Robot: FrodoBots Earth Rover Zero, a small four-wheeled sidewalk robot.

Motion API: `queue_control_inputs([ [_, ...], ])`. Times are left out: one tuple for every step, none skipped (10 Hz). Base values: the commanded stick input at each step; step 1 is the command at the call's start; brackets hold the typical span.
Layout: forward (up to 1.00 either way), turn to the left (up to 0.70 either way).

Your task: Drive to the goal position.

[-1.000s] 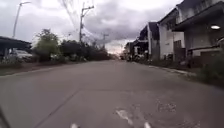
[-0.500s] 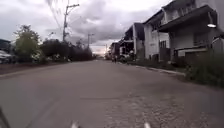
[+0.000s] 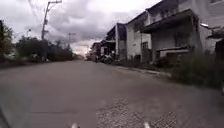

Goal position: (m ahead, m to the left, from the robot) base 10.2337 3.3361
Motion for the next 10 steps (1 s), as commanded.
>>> queue_control_inputs([
  [0.70, 0.00],
  [0.70, 0.00],
  [0.70, 0.00],
  [0.70, 0.00],
  [0.70, 0.00],
  [0.70, 0.00],
  [0.70, 0.00],
  [0.70, 0.00],
  [0.70, 0.00],
  [0.70, 0.00],
])
